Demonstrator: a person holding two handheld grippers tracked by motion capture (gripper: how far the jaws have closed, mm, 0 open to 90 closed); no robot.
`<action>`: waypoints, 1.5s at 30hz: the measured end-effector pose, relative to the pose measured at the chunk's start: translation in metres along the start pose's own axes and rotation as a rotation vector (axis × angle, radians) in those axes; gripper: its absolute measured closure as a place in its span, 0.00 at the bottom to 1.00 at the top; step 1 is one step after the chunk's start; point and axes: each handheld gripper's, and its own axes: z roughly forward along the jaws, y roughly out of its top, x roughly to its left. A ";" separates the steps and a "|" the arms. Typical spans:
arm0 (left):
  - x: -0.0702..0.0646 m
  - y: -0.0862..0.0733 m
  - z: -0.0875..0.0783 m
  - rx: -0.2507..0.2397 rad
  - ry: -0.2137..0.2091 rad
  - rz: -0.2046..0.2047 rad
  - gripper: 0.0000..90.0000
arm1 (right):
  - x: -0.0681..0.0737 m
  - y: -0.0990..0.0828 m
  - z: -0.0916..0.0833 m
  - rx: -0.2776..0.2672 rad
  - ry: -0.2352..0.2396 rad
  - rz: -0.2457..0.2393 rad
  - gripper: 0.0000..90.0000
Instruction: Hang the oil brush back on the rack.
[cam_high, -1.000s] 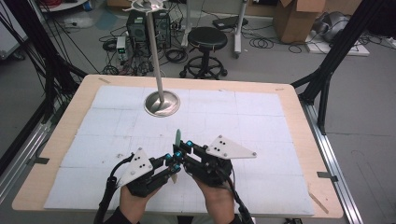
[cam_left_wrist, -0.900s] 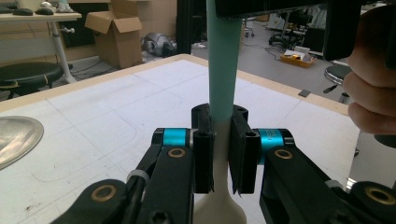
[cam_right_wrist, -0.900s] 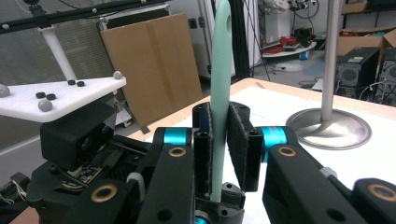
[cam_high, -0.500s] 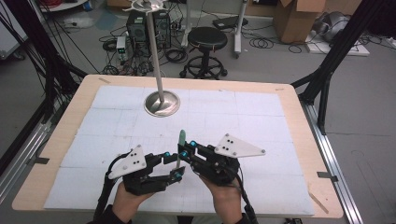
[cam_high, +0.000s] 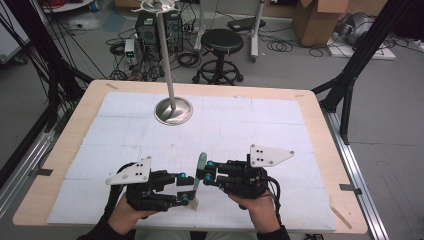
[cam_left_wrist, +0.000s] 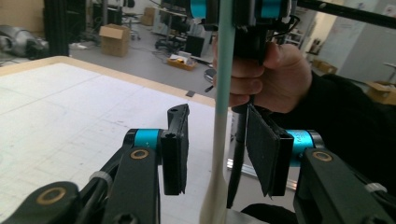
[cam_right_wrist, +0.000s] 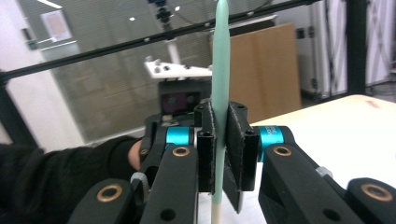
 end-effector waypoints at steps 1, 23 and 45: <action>0.000 0.000 0.000 0.001 -0.010 -0.001 0.69 | 0.000 0.000 0.001 0.002 0.013 -0.011 0.91; -0.005 0.002 0.002 0.016 -0.071 0.045 0.93 | 0.002 -0.004 0.010 0.048 0.112 -0.022 0.90; 0.043 0.044 -0.018 -0.045 0.229 0.018 0.93 | 0.012 -0.017 -0.086 0.101 -0.634 -0.189 0.18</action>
